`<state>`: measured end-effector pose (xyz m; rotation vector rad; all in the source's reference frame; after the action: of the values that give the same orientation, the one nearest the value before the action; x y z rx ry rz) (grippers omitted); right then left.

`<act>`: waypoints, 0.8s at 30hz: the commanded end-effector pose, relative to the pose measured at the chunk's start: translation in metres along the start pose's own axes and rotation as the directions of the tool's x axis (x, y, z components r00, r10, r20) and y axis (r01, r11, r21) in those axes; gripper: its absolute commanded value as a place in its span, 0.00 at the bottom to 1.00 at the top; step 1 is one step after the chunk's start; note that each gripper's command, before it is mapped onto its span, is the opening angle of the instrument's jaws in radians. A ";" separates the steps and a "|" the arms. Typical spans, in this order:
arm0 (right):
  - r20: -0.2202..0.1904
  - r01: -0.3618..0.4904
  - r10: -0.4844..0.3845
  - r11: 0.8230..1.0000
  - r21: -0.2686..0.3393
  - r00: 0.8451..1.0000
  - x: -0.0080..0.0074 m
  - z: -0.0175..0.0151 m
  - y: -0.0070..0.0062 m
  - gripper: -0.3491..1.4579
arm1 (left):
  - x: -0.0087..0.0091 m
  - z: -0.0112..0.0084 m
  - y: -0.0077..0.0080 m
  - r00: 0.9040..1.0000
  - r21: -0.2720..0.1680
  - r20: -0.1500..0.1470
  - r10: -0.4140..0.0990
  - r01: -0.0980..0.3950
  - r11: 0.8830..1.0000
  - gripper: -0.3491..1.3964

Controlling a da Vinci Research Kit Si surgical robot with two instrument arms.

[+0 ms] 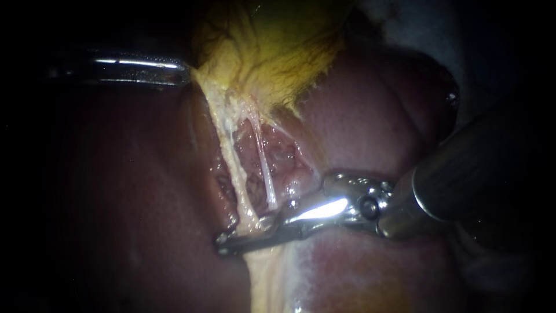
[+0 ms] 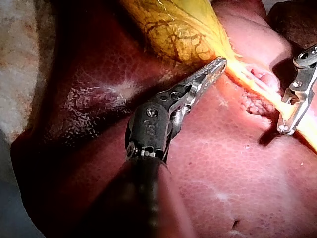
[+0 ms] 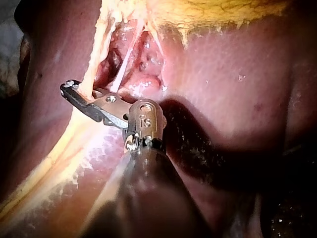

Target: Going back first clip left tube

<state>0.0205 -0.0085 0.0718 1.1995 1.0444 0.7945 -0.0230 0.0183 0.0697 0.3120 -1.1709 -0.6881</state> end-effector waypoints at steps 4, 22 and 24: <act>0.003 0.083 -0.083 0.997 0.001 0.997 0.0001 0.0002 0.0001 0.10 | 0.0000 0.0000 0.0000 1.000 0.000 0.000 0.000 0.000 1.000 0.00; -0.007 0.666 -0.696 0.689 -0.287 0.718 0.0012 -0.0037 -0.0010 0.53 | 0.0000 0.0000 0.0000 1.000 0.001 0.000 0.000 0.000 1.000 0.00; 0.011 0.688 -0.717 0.664 -0.292 0.697 0.0015 -0.0053 -0.0019 0.53 | 0.0000 -0.0001 0.0001 1.000 0.001 0.000 0.000 0.000 1.000 0.00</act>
<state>0.0149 -0.0053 0.0688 0.4131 1.3068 0.3387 -0.0230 0.0184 0.0697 0.3124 -1.1713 -0.6874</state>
